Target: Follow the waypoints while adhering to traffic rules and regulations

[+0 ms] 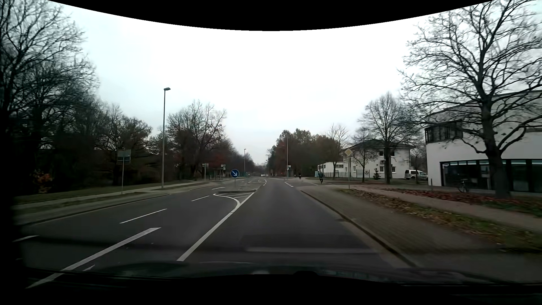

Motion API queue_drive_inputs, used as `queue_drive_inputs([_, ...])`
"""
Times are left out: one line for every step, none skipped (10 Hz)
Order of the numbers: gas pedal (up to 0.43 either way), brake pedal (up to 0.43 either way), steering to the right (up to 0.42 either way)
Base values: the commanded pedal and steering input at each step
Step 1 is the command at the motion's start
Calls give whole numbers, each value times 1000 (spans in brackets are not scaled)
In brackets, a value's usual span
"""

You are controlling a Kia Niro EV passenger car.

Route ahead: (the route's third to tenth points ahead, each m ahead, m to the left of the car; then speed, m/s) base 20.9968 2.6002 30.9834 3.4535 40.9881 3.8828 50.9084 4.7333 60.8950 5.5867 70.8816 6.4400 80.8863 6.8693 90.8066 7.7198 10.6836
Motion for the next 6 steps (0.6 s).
queue_drive_inputs([299,0,-13])
queue_drive_inputs([299,0,-13])
queue_drive_inputs([299,0,-13])
queue_drive_inputs([299,0,-13])
queue_drive_inputs([299,0,-13])
queue_drive_inputs([299,0,-14])
